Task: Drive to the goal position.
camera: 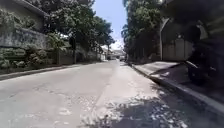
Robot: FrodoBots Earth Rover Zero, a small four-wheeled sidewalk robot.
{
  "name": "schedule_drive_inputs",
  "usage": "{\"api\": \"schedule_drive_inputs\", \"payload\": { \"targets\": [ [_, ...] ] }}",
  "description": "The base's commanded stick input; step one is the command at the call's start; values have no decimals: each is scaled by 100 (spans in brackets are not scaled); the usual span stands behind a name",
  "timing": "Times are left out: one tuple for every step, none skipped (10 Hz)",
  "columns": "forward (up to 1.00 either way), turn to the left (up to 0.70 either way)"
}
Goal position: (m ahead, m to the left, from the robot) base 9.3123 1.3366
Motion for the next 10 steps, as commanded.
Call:
{"api": "schedule_drive_inputs", "payload": {
  "targets": [
    [66,0],
    [67,0],
    [68,0],
    [70,0],
    [70,0],
    [70,0],
    [70,0],
    [70,0],
    [70,0],
    [70,0]
  ]
}}
